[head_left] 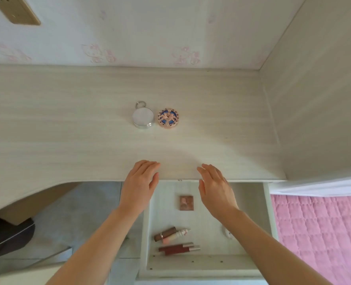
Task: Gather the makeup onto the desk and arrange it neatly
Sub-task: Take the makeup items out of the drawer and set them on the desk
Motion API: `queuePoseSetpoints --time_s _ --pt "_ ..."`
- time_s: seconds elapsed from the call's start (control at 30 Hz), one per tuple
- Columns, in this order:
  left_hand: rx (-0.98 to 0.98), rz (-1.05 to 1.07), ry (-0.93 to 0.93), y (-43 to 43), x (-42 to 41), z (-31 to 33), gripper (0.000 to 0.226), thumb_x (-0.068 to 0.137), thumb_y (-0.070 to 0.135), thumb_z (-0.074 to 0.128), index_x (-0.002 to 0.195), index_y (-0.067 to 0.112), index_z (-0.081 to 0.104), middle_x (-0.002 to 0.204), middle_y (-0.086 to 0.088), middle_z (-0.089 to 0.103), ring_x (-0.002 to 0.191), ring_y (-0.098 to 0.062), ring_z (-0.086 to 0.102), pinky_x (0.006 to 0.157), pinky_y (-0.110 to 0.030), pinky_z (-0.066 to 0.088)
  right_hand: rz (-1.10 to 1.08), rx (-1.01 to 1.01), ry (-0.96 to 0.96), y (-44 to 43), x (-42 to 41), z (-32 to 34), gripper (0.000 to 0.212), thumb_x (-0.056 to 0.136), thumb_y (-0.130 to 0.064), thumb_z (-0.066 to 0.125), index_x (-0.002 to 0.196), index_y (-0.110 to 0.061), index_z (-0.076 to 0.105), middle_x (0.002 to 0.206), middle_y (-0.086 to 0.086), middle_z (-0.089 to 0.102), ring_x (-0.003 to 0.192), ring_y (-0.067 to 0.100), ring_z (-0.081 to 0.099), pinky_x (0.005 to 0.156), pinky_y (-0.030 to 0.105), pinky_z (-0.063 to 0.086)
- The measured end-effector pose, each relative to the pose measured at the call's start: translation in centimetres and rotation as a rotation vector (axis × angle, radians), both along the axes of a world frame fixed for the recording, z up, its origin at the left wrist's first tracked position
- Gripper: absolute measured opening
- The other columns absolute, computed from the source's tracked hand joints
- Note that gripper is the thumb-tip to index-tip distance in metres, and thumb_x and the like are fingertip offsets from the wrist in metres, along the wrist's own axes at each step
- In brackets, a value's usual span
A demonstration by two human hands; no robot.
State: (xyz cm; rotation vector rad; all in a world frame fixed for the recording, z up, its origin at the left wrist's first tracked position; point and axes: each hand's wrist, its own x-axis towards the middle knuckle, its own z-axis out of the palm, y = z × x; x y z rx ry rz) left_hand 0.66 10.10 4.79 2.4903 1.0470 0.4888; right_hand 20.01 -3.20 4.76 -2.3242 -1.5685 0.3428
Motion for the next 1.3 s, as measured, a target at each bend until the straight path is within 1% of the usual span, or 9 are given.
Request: queuePoseSetpoints --time_s 0.13,0.23,0.33,0.47,0.63,0.8,0.93,1.13,1.3 --pt "-0.017 0.035 0.012 -5.8 0.1 -1.1 0.035 0.092 0.027 0.043 0.112 0.012 0.068 0.104 0.004 0.069 0.109 -0.014 0.053 0.087 -0.027 0.049 0.011 -0.023 0.016 -5.3 0.0 -1.2 0.034 0.087 -0.007 0.058 0.122 -0.007 0.059 0.129 0.007 0.057 0.124 0.025 0.051 0.094 0.037 0.051" --pt "-0.076 0.062 0.033 -10.1 0.2 -2.8 0.025 0.091 0.018 0.058 0.114 0.012 0.067 0.106 0.005 0.068 0.111 -0.014 0.053 0.087 -0.031 0.052 0.011 -0.054 0.009 -8.9 0.3 -2.3 0.034 0.086 -0.007 0.06 0.12 -0.009 0.061 0.125 0.005 0.06 0.122 0.024 0.053 0.091 0.036 0.053" --pt "-0.158 0.063 0.114 -13.4 0.5 -4.9 0.032 0.089 0.018 0.063 0.121 0.014 0.063 0.113 0.004 0.065 0.116 -0.015 0.052 0.093 -0.032 0.05 0.019 -0.088 0.027 -11.8 0.6 -3.6 0.035 0.086 -0.006 0.06 0.12 -0.01 0.061 0.123 0.004 0.062 0.121 0.023 0.054 0.089 0.036 0.054" --pt "-0.218 0.007 0.203 -15.9 1.0 -7.6 0.036 0.089 0.018 0.065 0.124 0.013 0.06 0.116 -0.001 0.065 0.116 -0.019 0.053 0.092 -0.034 0.051 -0.004 -0.172 0.084 -14.6 1.4 -6.1 0.038 0.088 -0.004 0.055 0.126 -0.009 0.058 0.125 0.005 0.06 0.122 0.023 0.052 0.088 0.037 0.054" --pt "-0.27 -0.022 0.3 -15.9 2.4 -10.5 0.042 0.09 0.019 0.063 0.13 0.011 0.056 0.124 -0.005 0.061 0.121 -0.024 0.048 0.095 -0.037 0.048 -0.072 -0.377 0.126 -16.4 2.5 -9.5 0.043 0.097 -0.015 0.042 0.139 -0.014 0.042 0.14 0.0 0.046 0.132 0.018 0.038 0.091 0.031 0.047" --pt "-0.31 0.061 0.336 -14.7 4.3 -13.3 0.045 0.091 0.022 0.059 0.134 0.012 0.051 0.132 -0.007 0.054 0.125 -0.027 0.044 0.094 -0.038 0.046 -0.199 -0.567 0.197 -16.5 3.7 -12.1 0.052 0.096 -0.021 0.043 0.145 -0.015 0.026 0.141 0.007 0.038 0.127 0.027 0.039 0.087 0.036 0.047" --pt "-0.392 0.196 0.322 -13.8 6.2 -15.0 0.04 0.095 0.029 0.054 0.132 0.015 0.052 0.135 -0.006 0.049 0.121 -0.028 0.043 0.092 -0.039 0.045 -0.334 -0.613 0.304 -17.2 4.3 -13.6 0.047 0.097 -0.027 0.046 0.14 -0.015 0.032 0.138 0.009 0.038 0.118 0.029 0.045 0.087 0.039 0.048" --pt "-0.395 0.312 0.378 -13.3 8.2 -16.5 0.047 0.093 0.031 0.057 0.136 0.016 0.045 0.132 -0.01 0.038 0.117 -0.029 0.043 0.083 -0.043 0.053 -0.382 -0.57 0.387 -17.6 4.6 -14.5 0.047 0.095 -0.033 0.05 0.138 -0.017 0.038 0.14 0.005 0.032 0.124 0.027 0.035 0.098 0.038 0.04" --pt "-0.376 0.355 0.419 -13.3 8.7 -17.3 0.054 0.088 0.033 0.063 0.134 0.012 0.045 0.13 -0.012 0.034 0.114 -0.029 0.044 0.084 -0.042 0.053 -0.422 -0.581 0.439 -17.4 4.4 -14.7 0.049 0.093 -0.036 0.052 0.137 -0.017 0.041 0.143 0.004 0.025 0.126 0.026 0.03 0.1 0.036 0.038"
